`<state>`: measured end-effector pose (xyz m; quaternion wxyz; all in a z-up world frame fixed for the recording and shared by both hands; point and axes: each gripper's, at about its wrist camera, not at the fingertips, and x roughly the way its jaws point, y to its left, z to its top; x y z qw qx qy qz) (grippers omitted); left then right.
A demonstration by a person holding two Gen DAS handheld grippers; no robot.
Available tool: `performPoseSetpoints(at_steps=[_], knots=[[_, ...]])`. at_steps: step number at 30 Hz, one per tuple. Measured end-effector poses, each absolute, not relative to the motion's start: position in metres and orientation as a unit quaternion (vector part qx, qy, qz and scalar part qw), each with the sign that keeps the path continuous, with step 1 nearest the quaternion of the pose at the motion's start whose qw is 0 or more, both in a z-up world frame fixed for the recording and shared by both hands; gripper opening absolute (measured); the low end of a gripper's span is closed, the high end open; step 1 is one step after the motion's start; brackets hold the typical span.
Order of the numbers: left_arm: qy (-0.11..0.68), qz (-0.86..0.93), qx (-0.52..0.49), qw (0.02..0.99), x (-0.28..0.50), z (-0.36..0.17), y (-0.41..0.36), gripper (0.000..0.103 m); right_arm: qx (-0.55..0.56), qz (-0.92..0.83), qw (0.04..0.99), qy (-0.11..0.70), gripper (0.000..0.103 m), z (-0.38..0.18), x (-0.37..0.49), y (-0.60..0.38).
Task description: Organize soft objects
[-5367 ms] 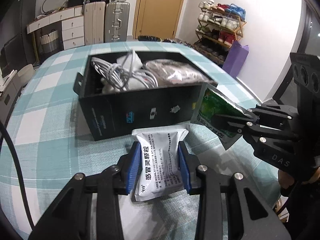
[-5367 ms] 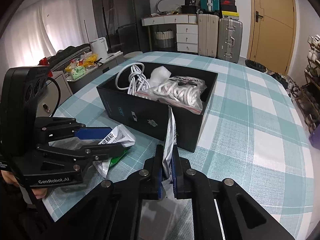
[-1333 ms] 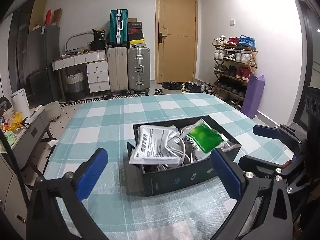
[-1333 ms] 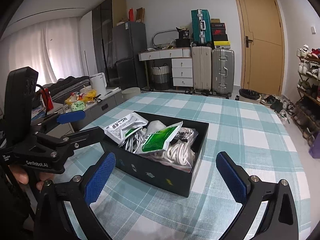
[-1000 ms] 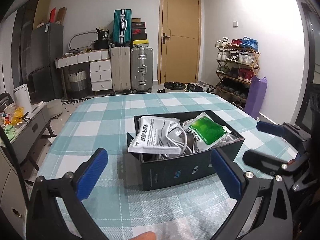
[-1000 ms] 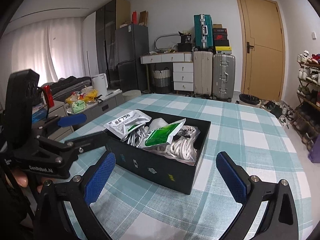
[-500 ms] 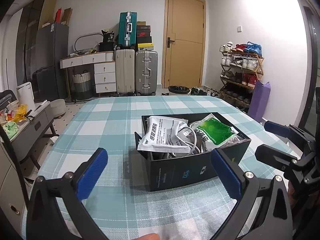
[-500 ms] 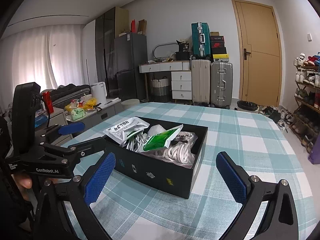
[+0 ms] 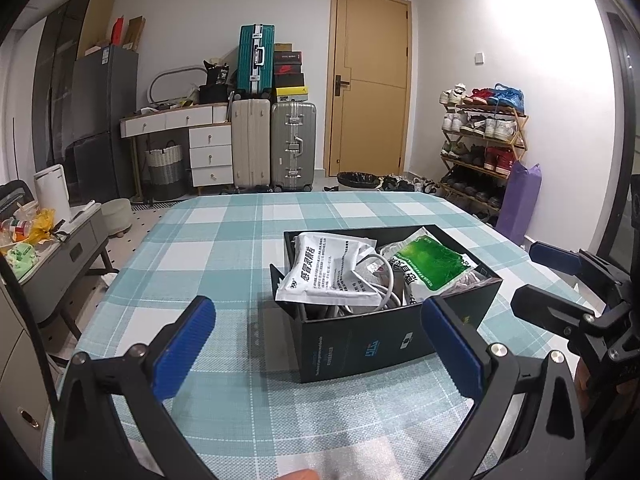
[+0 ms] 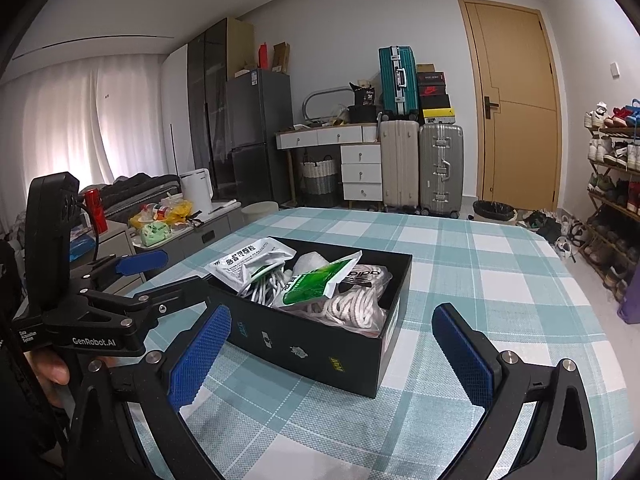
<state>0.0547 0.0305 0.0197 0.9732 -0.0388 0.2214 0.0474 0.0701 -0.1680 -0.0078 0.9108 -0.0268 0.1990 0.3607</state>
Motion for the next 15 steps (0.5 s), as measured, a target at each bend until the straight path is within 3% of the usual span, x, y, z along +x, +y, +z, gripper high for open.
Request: performPoseSetpoints(at_steps=[15], knots=[[0.224,0.044,-0.047,0.972,0.0564,0.019,0.0317,0.103,-0.028,0.364,0.91,0.197,0.102,-0.006,0.07,-0.1675]])
